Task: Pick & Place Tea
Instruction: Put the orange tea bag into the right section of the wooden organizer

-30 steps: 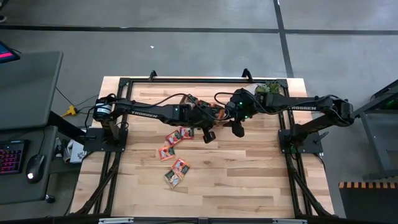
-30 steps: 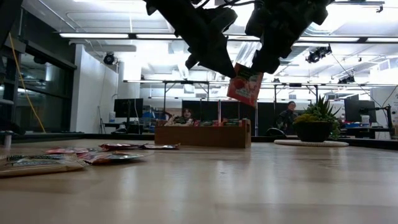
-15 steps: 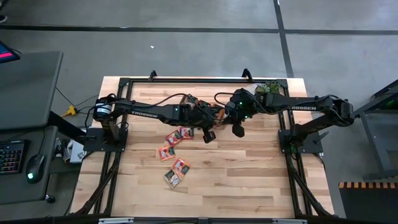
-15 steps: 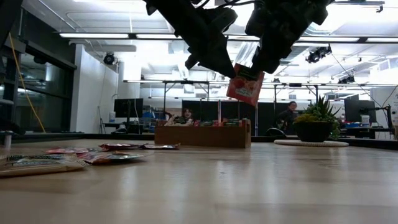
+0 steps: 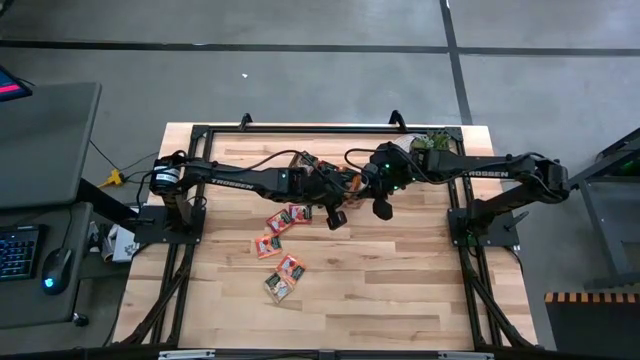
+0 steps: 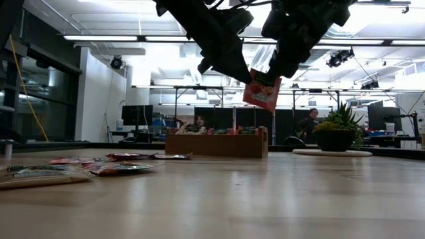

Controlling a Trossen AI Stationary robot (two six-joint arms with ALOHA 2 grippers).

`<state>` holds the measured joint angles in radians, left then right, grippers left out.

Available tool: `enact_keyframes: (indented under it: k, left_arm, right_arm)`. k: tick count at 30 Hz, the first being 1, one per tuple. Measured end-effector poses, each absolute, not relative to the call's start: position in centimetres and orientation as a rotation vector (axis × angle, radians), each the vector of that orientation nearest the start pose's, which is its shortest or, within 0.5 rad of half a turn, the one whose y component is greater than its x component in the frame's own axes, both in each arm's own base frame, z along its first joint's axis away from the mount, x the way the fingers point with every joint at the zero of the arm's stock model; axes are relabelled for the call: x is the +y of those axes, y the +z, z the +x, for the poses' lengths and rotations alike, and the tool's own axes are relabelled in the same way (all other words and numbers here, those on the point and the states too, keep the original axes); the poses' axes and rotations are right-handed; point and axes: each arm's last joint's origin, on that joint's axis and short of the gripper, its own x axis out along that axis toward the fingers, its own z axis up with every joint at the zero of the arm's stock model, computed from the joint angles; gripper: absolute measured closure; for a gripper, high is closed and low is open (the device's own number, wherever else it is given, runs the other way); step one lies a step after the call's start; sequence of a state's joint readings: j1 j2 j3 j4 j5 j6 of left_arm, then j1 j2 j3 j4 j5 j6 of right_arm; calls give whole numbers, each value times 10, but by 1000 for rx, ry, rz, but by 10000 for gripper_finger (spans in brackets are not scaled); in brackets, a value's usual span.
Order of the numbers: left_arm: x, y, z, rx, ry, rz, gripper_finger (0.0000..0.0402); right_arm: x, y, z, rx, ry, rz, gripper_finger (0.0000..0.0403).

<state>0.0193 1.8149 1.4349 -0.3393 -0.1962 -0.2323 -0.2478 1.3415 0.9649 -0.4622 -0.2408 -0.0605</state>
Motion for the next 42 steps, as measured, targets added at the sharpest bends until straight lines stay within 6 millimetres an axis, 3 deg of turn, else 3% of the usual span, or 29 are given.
enact_keyframes:
  k: [5,13,16,22,27,36,42]
  left_arm:
    - [13,261,406,694,278,-129,344]
    - [15,262,405,687,320,-119,221]
    - [16,275,396,664,386,-103,194]
    - [21,312,369,598,561,-45,186]
    - [22,331,352,563,600,-38,186]
    - [22,323,346,645,627,-56,186]
    - [23,322,344,649,678,-50,186]
  right_arm:
    - [-60,255,267,813,18,146,402]
    - [-61,255,267,815,11,143,403]
    - [-61,254,267,823,-13,143,403]
    - [-65,255,267,817,-55,157,403]
    - [-83,257,264,780,-121,176,403]
    - [-115,269,256,723,-166,215,403]
    - [-134,261,269,750,-141,272,403]
